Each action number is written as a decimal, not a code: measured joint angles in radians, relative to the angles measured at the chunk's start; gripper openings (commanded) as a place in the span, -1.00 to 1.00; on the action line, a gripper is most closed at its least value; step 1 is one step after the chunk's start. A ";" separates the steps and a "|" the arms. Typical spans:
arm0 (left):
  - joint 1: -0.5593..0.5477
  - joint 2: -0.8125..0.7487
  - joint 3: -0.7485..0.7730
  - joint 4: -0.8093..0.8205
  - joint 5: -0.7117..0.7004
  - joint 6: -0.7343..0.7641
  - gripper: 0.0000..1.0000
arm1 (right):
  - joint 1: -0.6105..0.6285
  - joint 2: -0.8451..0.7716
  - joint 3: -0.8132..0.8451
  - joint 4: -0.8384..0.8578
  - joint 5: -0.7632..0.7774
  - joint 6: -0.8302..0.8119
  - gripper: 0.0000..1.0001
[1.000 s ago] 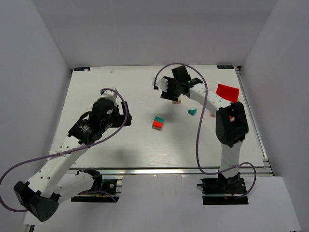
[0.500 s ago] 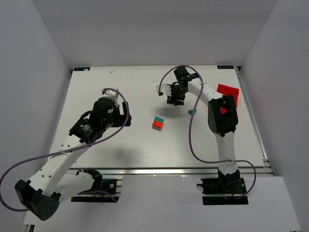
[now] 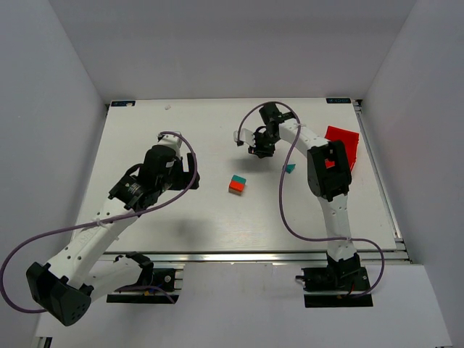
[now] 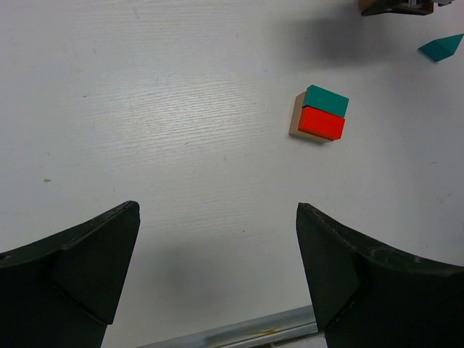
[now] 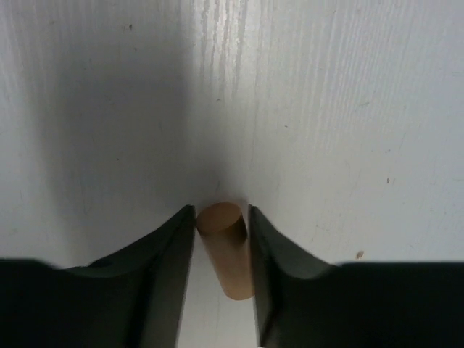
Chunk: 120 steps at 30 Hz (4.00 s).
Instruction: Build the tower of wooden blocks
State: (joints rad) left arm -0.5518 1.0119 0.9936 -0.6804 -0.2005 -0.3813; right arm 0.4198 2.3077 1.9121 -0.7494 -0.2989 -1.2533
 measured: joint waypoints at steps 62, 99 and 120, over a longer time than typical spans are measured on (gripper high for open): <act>-0.009 0.034 -0.100 0.288 0.589 0.040 0.93 | 0.179 -0.752 -1.330 2.031 -0.669 1.343 -0.56; -0.016 -0.028 -0.175 0.280 0.565 -0.155 0.44 | 0.452 -0.987 -1.294 1.479 -0.252 0.782 -0.55; -0.057 0.047 -0.167 0.343 0.489 -0.183 -0.14 | 0.492 -0.937 -1.278 1.492 -0.114 0.777 -0.54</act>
State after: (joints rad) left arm -0.6086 1.0584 0.8265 -0.3370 0.2890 -0.5644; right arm 0.9123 1.3708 0.6346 0.7429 -0.4129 -0.4759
